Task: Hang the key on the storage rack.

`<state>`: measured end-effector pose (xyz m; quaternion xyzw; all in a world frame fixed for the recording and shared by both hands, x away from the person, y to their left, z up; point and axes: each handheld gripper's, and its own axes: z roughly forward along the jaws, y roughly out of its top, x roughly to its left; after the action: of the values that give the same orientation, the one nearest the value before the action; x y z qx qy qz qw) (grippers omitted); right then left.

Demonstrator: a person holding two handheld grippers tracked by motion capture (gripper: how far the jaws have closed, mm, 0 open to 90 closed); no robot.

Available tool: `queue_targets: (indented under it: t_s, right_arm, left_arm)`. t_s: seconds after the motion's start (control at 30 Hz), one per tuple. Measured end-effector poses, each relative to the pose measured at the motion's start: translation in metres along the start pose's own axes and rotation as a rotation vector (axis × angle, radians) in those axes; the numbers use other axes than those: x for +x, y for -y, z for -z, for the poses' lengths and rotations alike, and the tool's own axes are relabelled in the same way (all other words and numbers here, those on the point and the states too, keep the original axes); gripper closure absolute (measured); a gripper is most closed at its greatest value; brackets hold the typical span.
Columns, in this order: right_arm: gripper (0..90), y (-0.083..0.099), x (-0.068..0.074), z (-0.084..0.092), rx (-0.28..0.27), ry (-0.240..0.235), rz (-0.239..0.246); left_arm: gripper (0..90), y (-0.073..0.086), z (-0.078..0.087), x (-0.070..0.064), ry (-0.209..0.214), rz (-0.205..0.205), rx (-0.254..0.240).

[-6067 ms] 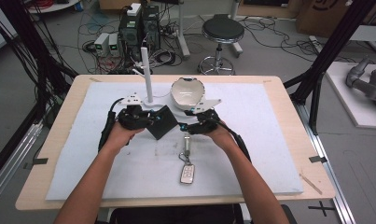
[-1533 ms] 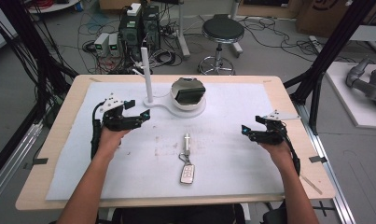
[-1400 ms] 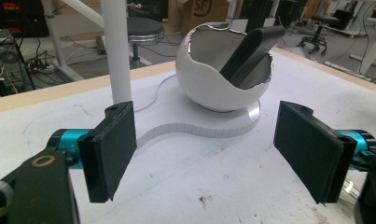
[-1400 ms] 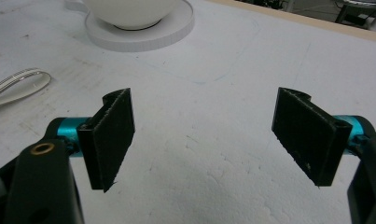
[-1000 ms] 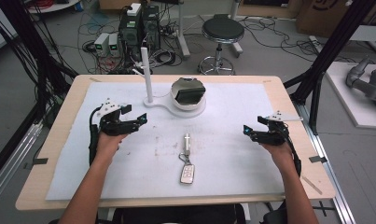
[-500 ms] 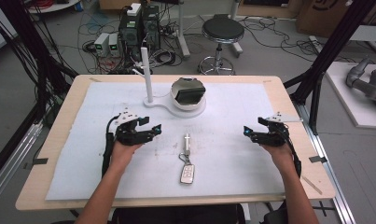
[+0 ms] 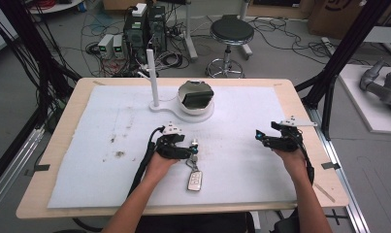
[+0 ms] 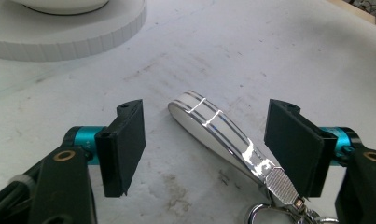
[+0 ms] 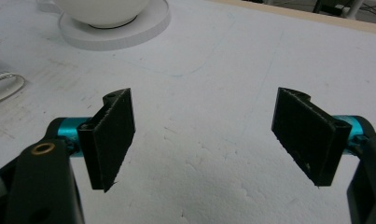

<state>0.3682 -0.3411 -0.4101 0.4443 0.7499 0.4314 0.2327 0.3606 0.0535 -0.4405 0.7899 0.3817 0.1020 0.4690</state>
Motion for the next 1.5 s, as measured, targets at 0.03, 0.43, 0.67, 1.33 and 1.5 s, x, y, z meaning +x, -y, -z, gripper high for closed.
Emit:
queue_targets:
  t_s: [0.03,0.43,0.67,1.33,1.5]
  right_arm:
    - [21.7,0.000,0.000,0.000,0.001,0.000,-0.004]
    - [21.8,-0.001,0.001,-0.001,0.007,-0.001,-0.006]
    - [21.8,0.000,0.000,0.001,0.007,0.000,-0.007]
    - [21.8,0.000,0.002,-0.002,0.012,0.002,-0.004]
    - [21.8,0.000,0.002,-0.002,0.011,-0.002,-0.003]
  left_arm:
    - [26.5,0.000,-0.002,-0.001,-0.006,-0.003,0.008]
    - [51.6,0.003,-0.011,-0.017,-0.040,-0.081,0.125]
    - [68.3,0.002,-0.001,-0.003,-0.011,-0.075,0.154]
    - [66.7,0.008,0.051,0.070,-0.114,-0.066,0.158]
    - [46.2,0.021,0.054,0.064,-0.186,-0.037,0.157]
